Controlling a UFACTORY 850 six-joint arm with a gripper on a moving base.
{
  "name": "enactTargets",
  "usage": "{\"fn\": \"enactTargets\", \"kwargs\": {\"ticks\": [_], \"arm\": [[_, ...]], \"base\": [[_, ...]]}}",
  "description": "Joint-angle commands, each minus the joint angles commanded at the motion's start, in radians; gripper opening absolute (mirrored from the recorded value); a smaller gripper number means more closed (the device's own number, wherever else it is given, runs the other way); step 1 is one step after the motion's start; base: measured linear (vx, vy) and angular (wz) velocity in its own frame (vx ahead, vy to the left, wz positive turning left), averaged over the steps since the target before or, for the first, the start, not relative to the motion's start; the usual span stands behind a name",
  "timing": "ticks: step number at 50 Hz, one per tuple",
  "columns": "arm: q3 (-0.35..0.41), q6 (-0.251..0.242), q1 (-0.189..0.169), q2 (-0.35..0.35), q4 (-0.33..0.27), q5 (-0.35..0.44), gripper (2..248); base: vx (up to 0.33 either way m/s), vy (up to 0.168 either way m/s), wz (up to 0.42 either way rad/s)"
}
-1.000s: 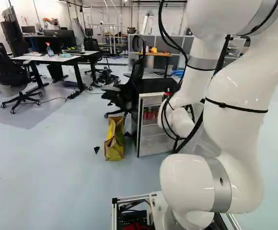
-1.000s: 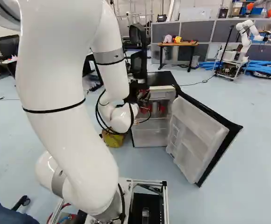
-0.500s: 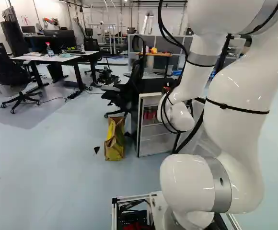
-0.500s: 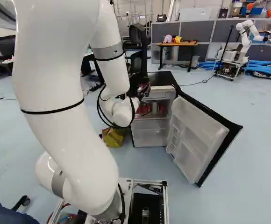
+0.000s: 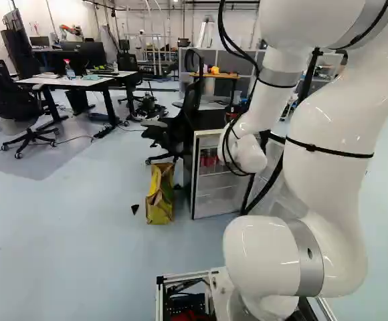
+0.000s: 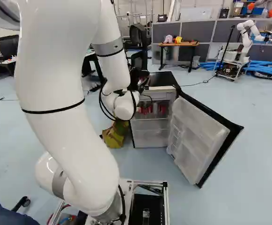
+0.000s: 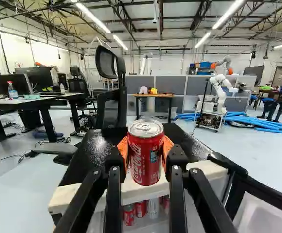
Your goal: Grab a drink from the fridge
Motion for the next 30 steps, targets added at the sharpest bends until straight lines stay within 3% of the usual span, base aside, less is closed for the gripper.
{"fn": "enactTargets", "kwargs": {"ticks": [30], "arm": [[-0.105,0.000,0.055,-0.047,0.000,-0.074,92]], "base": [[0.000,0.000,0.000]]}}
